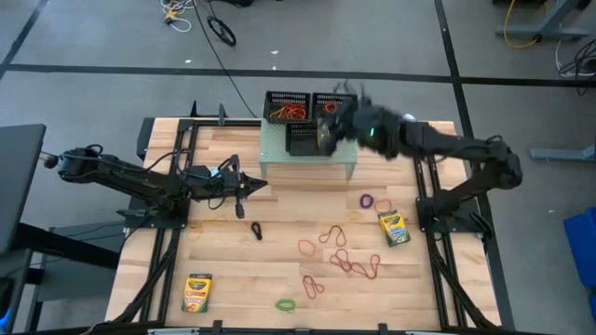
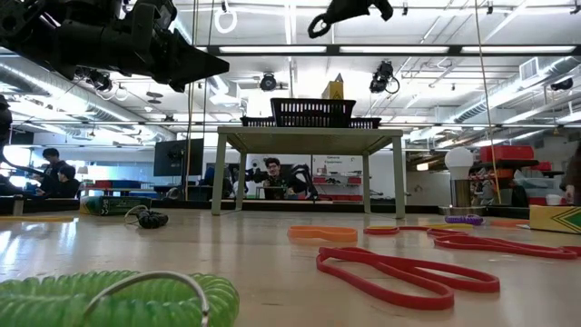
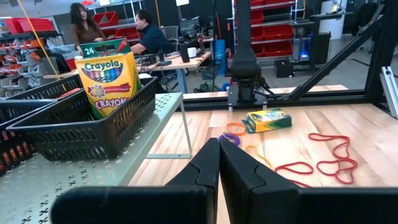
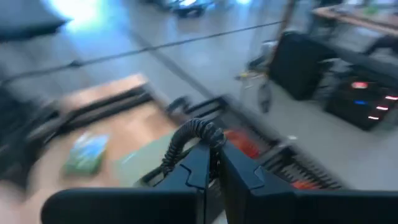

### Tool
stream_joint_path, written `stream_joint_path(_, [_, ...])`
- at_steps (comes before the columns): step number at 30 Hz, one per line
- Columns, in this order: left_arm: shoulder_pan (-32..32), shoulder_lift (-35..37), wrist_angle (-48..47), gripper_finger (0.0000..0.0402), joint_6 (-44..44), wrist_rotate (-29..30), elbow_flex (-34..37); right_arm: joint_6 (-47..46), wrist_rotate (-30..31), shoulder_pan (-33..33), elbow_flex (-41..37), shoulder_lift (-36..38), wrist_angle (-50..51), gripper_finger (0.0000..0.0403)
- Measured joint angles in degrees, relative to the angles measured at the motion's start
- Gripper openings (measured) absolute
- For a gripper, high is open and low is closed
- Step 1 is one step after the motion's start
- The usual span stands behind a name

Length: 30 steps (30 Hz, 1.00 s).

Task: Pick & Place Office Desk Supplies
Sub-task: Put the black spiral keychain the top right black bin

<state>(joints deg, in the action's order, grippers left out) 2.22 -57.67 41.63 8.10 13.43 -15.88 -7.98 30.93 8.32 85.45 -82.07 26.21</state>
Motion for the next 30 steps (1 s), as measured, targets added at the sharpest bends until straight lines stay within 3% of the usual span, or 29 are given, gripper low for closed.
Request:
stream_joint_path(6, [0.00, 0.00, 0.02, 0.0016, 0.00, 0.02, 0.00, -4.03, -6.37, 14.54, 0.01, -0.83, 1.85, 0.0025])
stream_joint_path(12, [0.00, 0.00, 0.08, 0.0016, 0.02, 0.00, 0.00, -8.88, -12.72, 22.43, -0.05, -5.12, 4.92, 0.0025])
stream_joint_path(23, [0.00, 0.01, 0.13, 0.0016, 0.02, 0.01, 0.00, -11.27, -18.59, 25.48, -0.05, -12.03, 3.81, 0.0028])
stream_joint_path(30, [0.01, 0.00, 0.12, 0.0016, 0.01, 0.02, 0.00, -11.26, -18.87, 25.53, -0.05, -14.34, 3.52, 0.0070])
